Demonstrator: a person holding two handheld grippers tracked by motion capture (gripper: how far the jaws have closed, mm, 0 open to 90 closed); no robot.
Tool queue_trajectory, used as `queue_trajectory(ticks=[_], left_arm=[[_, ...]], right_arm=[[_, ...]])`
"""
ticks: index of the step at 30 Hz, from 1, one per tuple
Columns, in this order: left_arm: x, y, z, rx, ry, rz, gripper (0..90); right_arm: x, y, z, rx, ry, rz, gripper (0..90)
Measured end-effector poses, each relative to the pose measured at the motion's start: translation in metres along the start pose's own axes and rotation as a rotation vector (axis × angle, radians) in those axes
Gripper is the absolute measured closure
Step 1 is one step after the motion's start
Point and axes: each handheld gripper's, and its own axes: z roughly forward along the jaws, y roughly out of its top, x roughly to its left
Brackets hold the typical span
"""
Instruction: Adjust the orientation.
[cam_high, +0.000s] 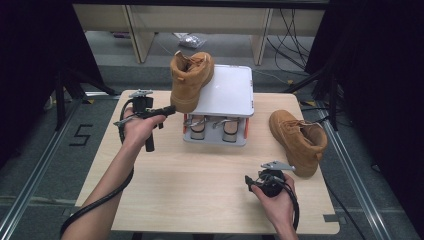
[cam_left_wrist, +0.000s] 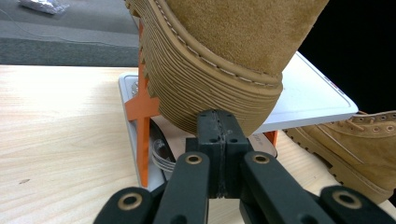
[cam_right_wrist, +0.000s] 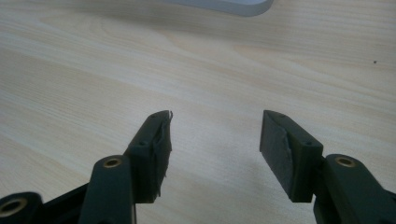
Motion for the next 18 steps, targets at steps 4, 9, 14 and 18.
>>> queue_trajectory(ticks=[4,9,14,18], left_arm=[[-0.001,-0.001,0.0,-0.007,0.008,-0.006,89.6],[-0.002,0.0,0.001,-0.005,0.011,-0.011,89.7],[-0.007,-0.001,0.007,-0.016,0.0,-0.009,89.7],[-0.012,0.0,0.013,-0.006,-0.005,-0.001,89.7]], right_arm=[[0.0,0.0,0.0,-0.002,-0.003,-0.011,44.2],[0.002,0.0,0.0,0.009,-0.004,0.009,44.2],[0.0,0.0,0.002,-0.002,0.011,-0.013,44.2],[0.001,0.0,0.002,-0.006,0.005,-0.004,44.2]])
